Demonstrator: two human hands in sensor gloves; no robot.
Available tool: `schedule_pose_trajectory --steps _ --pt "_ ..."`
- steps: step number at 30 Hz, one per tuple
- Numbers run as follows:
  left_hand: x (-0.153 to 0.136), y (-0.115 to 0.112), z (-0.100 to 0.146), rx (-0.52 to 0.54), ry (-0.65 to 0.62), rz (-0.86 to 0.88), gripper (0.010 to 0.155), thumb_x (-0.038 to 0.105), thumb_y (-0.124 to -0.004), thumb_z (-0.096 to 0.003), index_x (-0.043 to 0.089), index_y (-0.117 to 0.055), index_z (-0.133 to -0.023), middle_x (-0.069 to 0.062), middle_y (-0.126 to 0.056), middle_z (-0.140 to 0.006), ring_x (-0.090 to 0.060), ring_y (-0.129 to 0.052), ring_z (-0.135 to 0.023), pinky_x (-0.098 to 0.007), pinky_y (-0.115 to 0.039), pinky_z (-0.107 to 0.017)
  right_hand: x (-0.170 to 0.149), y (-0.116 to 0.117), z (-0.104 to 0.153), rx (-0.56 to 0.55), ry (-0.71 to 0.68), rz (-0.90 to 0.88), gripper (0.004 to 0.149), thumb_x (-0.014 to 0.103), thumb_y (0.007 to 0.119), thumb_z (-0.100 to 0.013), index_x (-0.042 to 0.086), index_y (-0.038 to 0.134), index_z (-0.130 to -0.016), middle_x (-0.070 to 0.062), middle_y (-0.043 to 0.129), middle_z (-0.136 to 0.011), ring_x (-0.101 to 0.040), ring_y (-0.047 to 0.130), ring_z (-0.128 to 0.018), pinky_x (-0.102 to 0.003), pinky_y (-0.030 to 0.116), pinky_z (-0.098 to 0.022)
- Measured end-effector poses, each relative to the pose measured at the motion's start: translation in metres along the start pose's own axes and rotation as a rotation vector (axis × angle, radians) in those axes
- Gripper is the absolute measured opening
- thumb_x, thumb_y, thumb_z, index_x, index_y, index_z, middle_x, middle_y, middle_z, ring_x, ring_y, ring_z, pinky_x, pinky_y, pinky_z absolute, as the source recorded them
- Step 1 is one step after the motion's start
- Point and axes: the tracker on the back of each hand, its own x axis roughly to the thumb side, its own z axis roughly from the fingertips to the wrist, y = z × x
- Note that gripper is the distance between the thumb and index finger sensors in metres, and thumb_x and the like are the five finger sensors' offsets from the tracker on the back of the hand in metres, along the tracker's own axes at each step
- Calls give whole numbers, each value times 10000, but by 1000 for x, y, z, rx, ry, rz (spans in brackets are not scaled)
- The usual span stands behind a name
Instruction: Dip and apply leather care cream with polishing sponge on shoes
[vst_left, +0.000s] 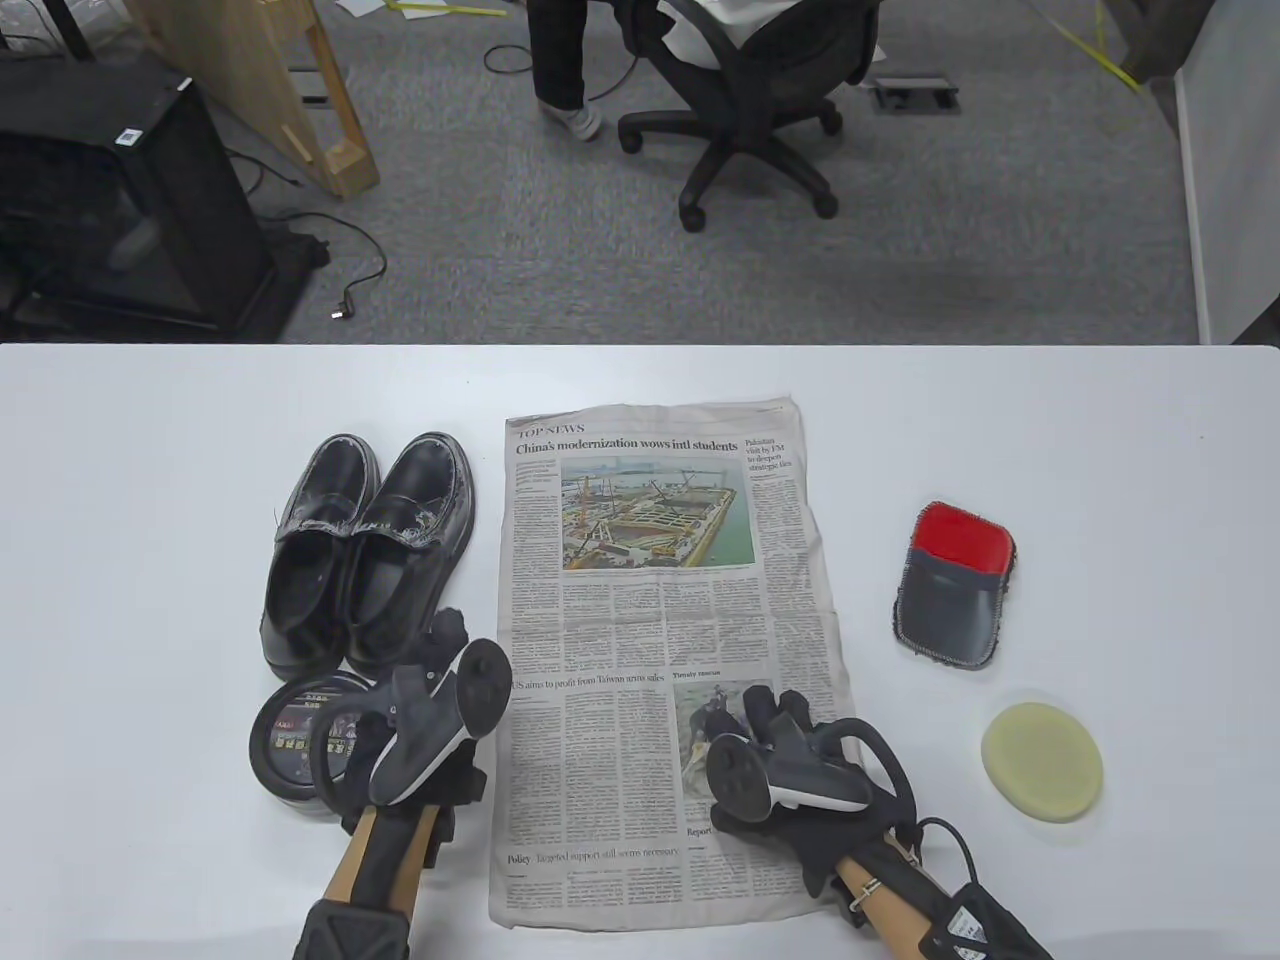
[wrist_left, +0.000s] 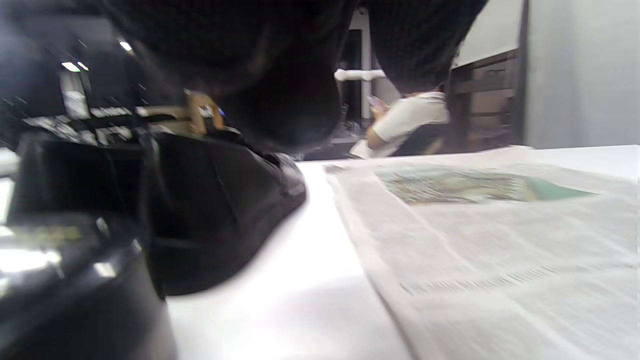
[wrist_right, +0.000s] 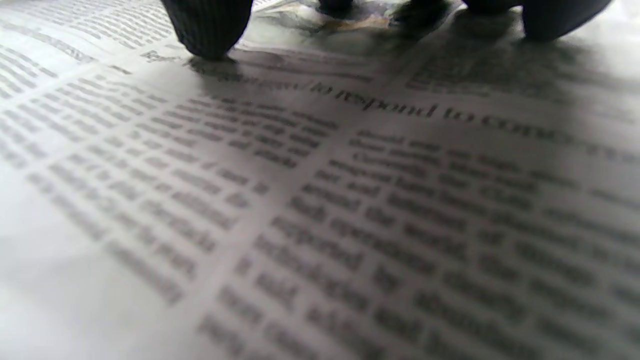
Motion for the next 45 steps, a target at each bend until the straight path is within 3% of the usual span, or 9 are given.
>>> schedule_pose_trajectory --steps 6,12,14,16,22,29,33,38,45 --pt "-1 -24 -52 -260 153 -197 759 405 -752 -603 18 -446 -1181 -332 -658 -1112 -188 -961 -561 -304 -870 -370 -2 -8 10 -12 -26 -31 839 582 565 -570 114 248 -1189 -386 287 -1172 -665 442 -1002 -680 574 -677" --pt "1 -36 -75 -293 255 -261 800 414 -756 -602 -50 -446 -1175 -313 -749 -1018 -161 -978 -522 -272 -887 -332 -19 -34 39 -177 -21 -131 844 575 554 -579 99 232 -1196 -382 256 -1180 -669 337 -1015 -702 512 -692" --pt "-5 -45 -85 -340 300 -256 693 405 -765 -599 11 -564 -1132 -234 -824 -901 -140 -968 -507 -274 -885 -336 -27 -37 52 -236 -10 -141 846 575 555 -578 100 232 -1199 -375 255 -1184 -662 326 -1022 -700 508 -697" --pt "-7 -49 -89 -306 341 -286 465 399 -781 -585 161 -686 -973 -170 -850 -820 -105 -951 -477 -275 -875 -325 -34 -37 59 -278 12 -150 846 578 556 -576 103 240 -1200 -368 259 -1188 -658 329 -1025 -700 506 -700" --pt "-12 -27 -81 -158 303 -257 361 357 -775 -587 195 -703 -903 -137 -826 -814 -132 -926 -480 -293 -871 -341 -54 -23 57 -300 68 -218 831 564 560 -579 103 248 -1195 -368 256 -1181 -654 317 -1021 -693 490 -702" --pt "-9 0 -44 144 132 -173 358 374 -763 -571 244 -695 -898 -95 -801 -846 -119 -913 -517 -287 -869 -384 -57 -25 66 -360 64 -223 827 564 560 -576 110 249 -1194 -357 255 -1185 -648 309 -1026 -695 471 -705" --pt "11 8 -25 300 -45 -145 357 397 -742 -568 279 -671 -897 -60 -783 -868 -98 -913 -552 -272 -879 -420 -62 -24 66 -365 91 -215 829 564 561 -575 105 253 -1193 -355 259 -1185 -645 313 -1027 -694 465 -705" --pt "48 -3 -15 290 -260 6 354 404 -741 -562 295 -667 -890 -45 -775 -871 -91 -912 -561 -271 -881 -434 -74 -23 67 -381 134 -268 832 563 559 -576 96 255 -1193 -355 257 -1185 -645 313 -1027 -696 458 -705" --pt "99 -35 -9 261 -465 -38 350 409 -755 -535 320 -678 -865 -19 -780 -869 -90 -922 -570 -276 -891 -445 -104 -25 73 -441 272 -319 806 533 547 -595 83 253 -1195 -353 262 -1186 -644 313 -1028 -701 440 -702"
